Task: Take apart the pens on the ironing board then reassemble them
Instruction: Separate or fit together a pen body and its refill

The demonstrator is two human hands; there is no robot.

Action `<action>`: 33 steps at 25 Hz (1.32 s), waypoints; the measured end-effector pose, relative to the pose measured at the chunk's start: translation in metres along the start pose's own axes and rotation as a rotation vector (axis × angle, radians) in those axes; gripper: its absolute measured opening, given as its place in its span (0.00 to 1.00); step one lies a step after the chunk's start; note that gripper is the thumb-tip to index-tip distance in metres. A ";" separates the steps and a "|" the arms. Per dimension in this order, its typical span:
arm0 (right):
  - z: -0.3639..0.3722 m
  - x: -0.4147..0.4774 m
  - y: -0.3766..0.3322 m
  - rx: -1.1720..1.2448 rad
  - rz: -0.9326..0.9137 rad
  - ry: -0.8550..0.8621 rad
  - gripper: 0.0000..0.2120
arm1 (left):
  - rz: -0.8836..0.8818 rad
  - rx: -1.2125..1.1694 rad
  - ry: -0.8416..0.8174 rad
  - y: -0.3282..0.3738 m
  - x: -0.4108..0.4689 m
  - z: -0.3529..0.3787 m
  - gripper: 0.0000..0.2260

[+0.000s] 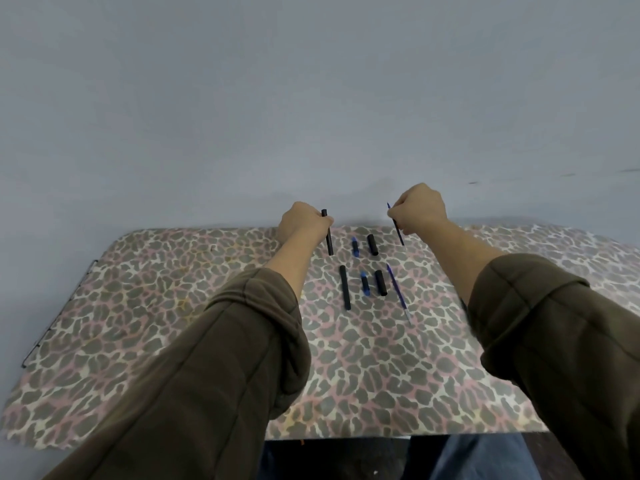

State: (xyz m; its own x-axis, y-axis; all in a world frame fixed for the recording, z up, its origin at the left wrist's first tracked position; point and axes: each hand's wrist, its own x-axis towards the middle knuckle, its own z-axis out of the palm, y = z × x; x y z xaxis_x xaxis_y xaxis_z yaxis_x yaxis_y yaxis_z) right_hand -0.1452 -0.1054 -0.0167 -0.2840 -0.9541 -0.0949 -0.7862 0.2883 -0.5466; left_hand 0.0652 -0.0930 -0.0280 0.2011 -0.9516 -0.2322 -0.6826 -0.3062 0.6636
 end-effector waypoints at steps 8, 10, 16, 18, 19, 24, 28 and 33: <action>0.038 0.024 0.020 -0.082 0.025 -0.010 0.06 | -0.023 0.104 -0.004 0.004 0.031 0.031 0.14; 0.044 0.027 0.022 -0.089 0.027 -0.016 0.05 | -0.029 0.132 -0.005 0.004 0.033 0.037 0.12; 0.060 0.030 0.029 -0.110 0.045 -0.010 0.05 | -0.048 0.135 -0.041 0.000 0.034 0.044 0.10; 0.061 0.031 0.028 -0.104 0.043 -0.004 0.05 | -0.040 0.132 -0.031 -0.001 0.034 0.044 0.11; 0.060 0.030 0.028 -0.102 0.043 -0.005 0.05 | -0.038 0.137 -0.024 -0.001 0.033 0.044 0.11; 0.060 0.027 0.028 -0.069 0.054 -0.012 0.05 | -0.032 0.162 0.004 0.001 0.027 0.044 0.10; 0.060 0.023 0.028 -0.041 0.062 0.002 0.16 | -0.037 0.158 0.024 0.001 0.024 0.045 0.10; 0.056 0.020 0.027 0.001 0.070 -0.019 0.17 | -0.039 0.134 0.004 -0.001 0.024 0.043 0.13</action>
State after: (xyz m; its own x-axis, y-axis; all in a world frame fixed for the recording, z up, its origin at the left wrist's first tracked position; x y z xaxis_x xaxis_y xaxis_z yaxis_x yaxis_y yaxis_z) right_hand -0.1415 -0.1212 -0.0799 -0.3281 -0.9328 -0.1489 -0.7641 0.3547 -0.5388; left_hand 0.0407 -0.1145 -0.0651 0.2317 -0.9392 -0.2533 -0.7619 -0.3371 0.5530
